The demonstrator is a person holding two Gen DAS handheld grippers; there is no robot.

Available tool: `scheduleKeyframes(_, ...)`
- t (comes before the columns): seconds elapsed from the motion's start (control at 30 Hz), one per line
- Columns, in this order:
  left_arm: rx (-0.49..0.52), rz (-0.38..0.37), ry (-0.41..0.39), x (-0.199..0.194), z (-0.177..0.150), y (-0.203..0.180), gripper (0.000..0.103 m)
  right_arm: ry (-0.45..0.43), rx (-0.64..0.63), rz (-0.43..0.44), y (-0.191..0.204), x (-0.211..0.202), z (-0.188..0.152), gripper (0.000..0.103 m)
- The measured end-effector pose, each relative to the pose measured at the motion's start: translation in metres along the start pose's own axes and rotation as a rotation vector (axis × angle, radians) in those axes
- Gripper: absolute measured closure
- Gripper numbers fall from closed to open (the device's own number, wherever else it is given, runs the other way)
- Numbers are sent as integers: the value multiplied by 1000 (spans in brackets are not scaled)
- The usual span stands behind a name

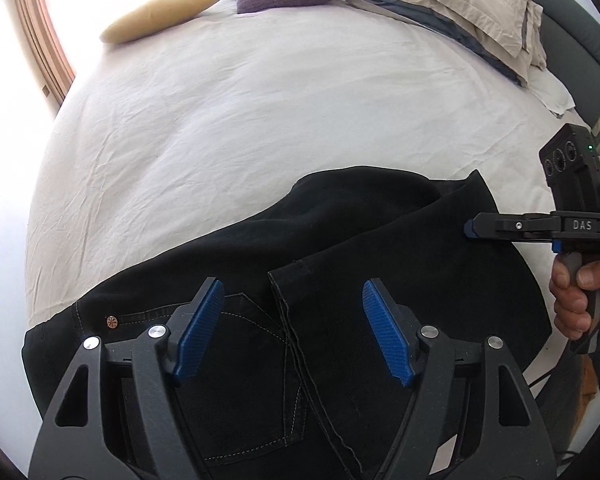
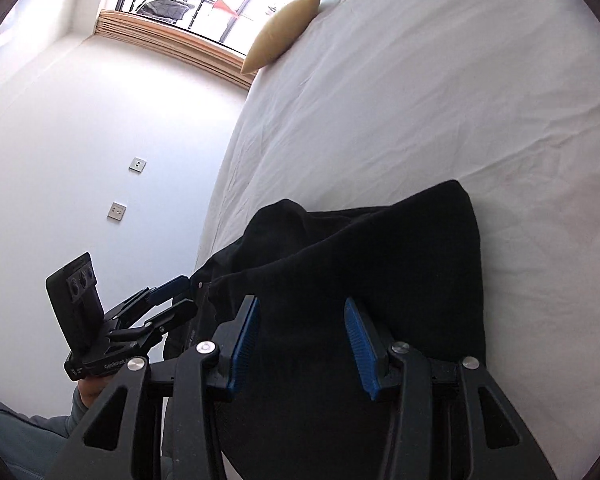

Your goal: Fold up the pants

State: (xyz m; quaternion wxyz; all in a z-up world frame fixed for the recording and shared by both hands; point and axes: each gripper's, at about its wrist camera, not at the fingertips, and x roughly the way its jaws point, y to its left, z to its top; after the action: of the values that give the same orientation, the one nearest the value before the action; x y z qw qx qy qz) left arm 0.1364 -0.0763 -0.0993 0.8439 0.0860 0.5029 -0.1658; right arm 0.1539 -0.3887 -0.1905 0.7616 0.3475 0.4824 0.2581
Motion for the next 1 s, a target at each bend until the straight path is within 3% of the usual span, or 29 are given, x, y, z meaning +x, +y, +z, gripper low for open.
scheduleKeyframes(0.13,-4,-6,5,5,0,-4,32,24,-7,13,3,-9,-16,61)
scheduleKeyframes(0.33,-42,-48,-30,-5,-16,6,32,83,-13,14,12,-27,-67,59)
scheduleKeyframes(0.47,-102,-50,-69,-28,-46,31,32,89,17,20,16,-44,-100,58)
scheduleKeyframes(0.6,-225,-46,-138,-71,-95,70,32,114,14,6,30,-54,-126,55)
scheduleKeyframes(0.7,-325,-9,-176,-99,-141,102,32,84,-28,19,53,-62,-129,53)
scheduleKeyframes(0.9,-541,39,-209,-119,-219,157,32,-32,-39,154,99,-45,-100,52)
scheduleKeyframes(1.0,-641,-23,-275,-124,-238,174,32,-27,-36,175,118,-15,-92,52)
